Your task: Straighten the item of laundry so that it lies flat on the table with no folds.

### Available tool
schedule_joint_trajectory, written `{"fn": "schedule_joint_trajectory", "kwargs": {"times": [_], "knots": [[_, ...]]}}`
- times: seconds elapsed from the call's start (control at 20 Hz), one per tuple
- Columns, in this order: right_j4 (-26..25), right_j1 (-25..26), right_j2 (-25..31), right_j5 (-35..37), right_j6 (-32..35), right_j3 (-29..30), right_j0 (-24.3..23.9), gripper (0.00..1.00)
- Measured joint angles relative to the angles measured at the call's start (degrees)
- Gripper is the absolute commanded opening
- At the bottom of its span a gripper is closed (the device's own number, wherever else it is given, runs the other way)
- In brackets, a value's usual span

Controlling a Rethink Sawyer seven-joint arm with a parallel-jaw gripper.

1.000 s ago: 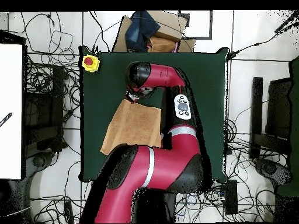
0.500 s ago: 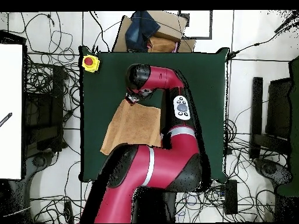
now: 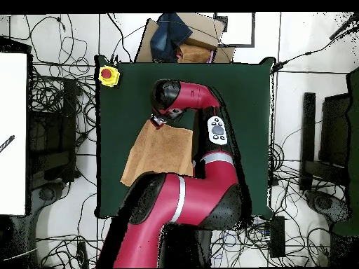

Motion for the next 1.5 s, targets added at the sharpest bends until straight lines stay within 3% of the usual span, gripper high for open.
{"fn": "schedule_joint_trajectory", "kwargs": {"times": [0.6, 0.65, 1.5], "knots": [[0.0, 0.0, 0.0, 0.0, 0.0, 0.0, 0.0, 1.00], [0.0, 0.0, 0.0, 0.0, 0.0, 0.0, 0.0, 0.00], [0.0, 0.0, 0.0, 0.0, 0.0, 0.0, 0.0, 0.00]]}}
